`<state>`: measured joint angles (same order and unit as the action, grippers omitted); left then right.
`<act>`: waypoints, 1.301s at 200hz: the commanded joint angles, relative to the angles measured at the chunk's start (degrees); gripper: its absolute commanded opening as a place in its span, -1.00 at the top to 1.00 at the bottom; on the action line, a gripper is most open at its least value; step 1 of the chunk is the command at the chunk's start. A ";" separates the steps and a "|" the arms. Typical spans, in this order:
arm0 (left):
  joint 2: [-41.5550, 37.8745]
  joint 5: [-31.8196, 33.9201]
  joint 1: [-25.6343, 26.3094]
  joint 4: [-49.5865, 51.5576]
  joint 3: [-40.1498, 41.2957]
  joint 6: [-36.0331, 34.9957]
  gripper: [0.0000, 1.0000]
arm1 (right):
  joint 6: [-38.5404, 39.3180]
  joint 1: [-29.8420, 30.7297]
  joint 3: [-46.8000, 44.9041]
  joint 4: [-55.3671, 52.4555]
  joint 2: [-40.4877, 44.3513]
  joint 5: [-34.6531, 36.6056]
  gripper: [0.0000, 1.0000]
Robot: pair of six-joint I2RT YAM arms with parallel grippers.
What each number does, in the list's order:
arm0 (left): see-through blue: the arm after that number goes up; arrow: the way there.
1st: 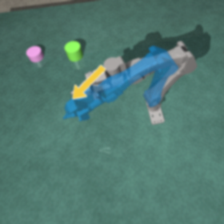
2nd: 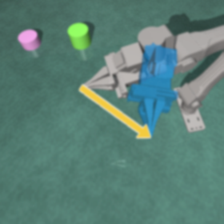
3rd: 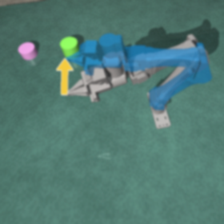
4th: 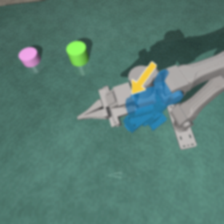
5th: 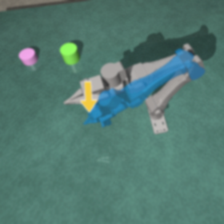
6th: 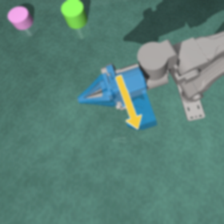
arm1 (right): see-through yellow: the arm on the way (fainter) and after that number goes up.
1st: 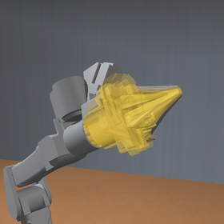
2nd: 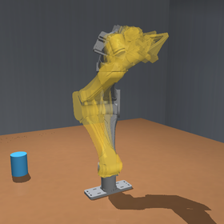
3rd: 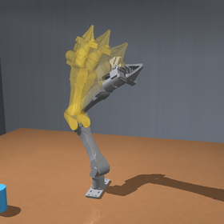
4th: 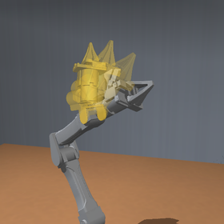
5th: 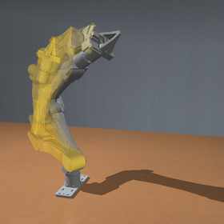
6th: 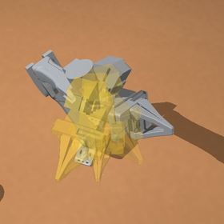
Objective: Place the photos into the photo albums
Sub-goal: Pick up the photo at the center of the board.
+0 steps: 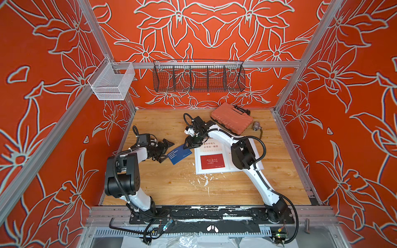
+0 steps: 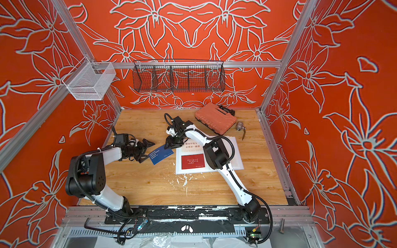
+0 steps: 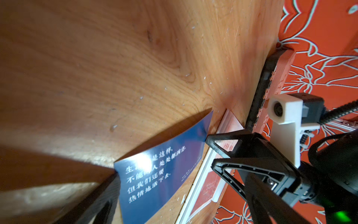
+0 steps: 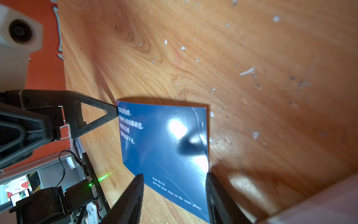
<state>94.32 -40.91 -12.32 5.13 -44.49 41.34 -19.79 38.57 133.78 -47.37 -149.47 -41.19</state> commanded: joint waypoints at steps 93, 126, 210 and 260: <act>4.82 7.39 0.91 14.85 -7.27 -5.78 -0.99 | 0.97 0.36 -5.85 -2.11 5.71 -0.21 -0.03; 3.25 7.43 0.96 15.29 -3.94 -5.45 -0.99 | 0.59 0.37 -2.93 -1.35 4.58 5.02 -0.03; 5.99 5.82 2.30 8.60 -0.36 -3.82 -0.95 | -0.45 0.63 -0.02 -1.78 -0.05 8.42 -0.03; 8.11 3.22 2.48 5.98 -0.42 -2.69 -0.95 | -1.06 0.81 0.87 -3.72 -1.96 8.04 -0.03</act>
<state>97.62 -42.02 -10.55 6.72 -48.10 37.87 -20.08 38.81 133.78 -47.92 -148.59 -34.41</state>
